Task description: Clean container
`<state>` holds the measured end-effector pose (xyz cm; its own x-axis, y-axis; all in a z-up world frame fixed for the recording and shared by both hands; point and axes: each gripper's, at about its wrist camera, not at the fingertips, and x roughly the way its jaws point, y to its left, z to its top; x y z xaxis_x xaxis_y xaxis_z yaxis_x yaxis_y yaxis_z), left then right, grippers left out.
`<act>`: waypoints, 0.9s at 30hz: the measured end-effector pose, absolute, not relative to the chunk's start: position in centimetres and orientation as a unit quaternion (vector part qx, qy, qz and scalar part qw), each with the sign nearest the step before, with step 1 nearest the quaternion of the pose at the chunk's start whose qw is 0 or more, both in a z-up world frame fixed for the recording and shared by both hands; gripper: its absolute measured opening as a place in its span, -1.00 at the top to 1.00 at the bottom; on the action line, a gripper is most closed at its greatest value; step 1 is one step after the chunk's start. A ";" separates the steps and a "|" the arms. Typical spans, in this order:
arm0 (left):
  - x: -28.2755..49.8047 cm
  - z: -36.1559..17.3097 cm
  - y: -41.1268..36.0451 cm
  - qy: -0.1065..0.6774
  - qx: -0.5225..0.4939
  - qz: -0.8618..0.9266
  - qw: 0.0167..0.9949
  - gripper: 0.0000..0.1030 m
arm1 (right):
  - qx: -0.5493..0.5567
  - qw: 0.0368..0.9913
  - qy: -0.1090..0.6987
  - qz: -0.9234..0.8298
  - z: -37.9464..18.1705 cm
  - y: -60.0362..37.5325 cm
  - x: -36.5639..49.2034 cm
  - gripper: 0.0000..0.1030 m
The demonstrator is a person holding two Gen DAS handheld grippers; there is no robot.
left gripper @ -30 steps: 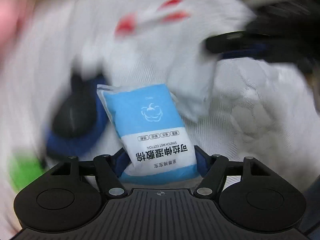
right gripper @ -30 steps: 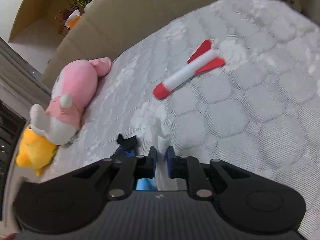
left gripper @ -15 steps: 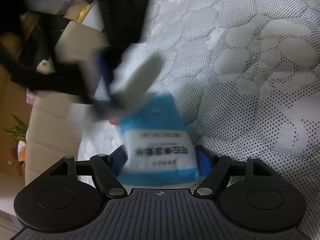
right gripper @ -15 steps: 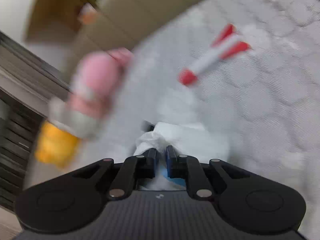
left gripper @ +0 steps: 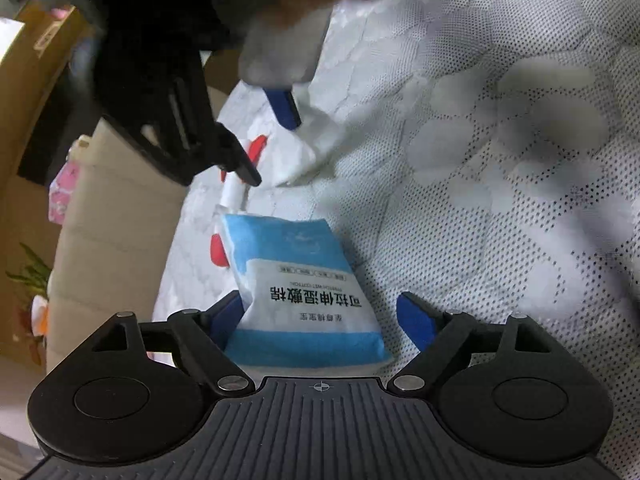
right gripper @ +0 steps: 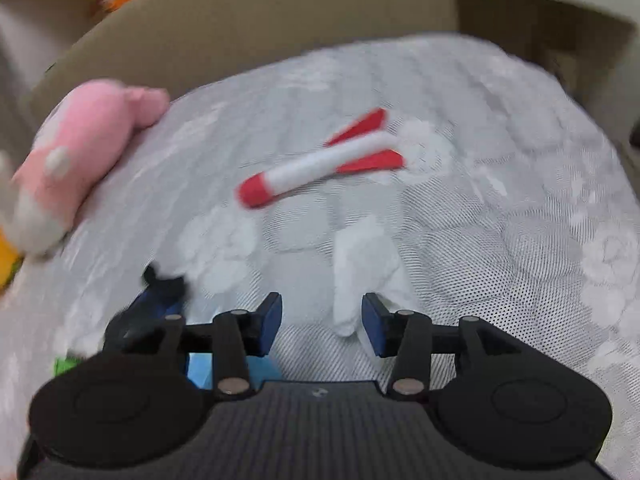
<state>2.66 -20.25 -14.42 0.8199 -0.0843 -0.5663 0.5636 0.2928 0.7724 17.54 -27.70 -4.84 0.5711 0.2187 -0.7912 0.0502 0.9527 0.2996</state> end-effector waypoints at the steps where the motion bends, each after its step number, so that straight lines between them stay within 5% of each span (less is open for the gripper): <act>1: 2.5 -14.5 -20.4 0.212 0.559 -0.212 0.773 -0.72 | 0.148 0.871 0.466 0.038 -5.6 -27.9 18.4 0.08; 4: 1.8 -14.6 -20.0 0.199 0.566 -0.221 0.769 -0.75 | 0.106 0.876 0.471 0.021 -7.9 -27.6 20.2 0.09; 7: 1.9 -14.9 -19.8 0.194 0.568 -0.224 0.768 -0.78 | 0.063 0.881 0.469 0.020 -9.3 -27.2 20.7 0.55; 8: 2.0 -15.0 -19.7 0.196 0.565 -0.225 0.769 -0.79 | 0.052 0.887 0.459 0.019 -9.1 -27.1 20.5 0.90; 14: 3.3 -14.9 -18.7 0.214 0.523 -0.233 0.791 -0.82 | 0.194 0.894 0.396 0.083 -2.8 -29.3 17.3 0.92; 18: 3.1 -15.1 -18.1 0.214 0.518 -0.233 0.794 -0.82 | 0.326 0.814 0.439 0.199 -1.7 -28.8 14.3 0.92; 27: 0.1 -12.0 -17.7 0.188 0.541 -0.241 0.784 -0.82 | 0.249 0.827 0.492 0.112 -4.2 -27.9 12.9 0.92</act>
<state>0.13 -17.68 -11.98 0.8133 -0.1749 -0.5549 0.5808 0.2995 0.7570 12.93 -27.88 -4.19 0.4915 0.4299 -0.7574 0.0589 0.8513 0.5214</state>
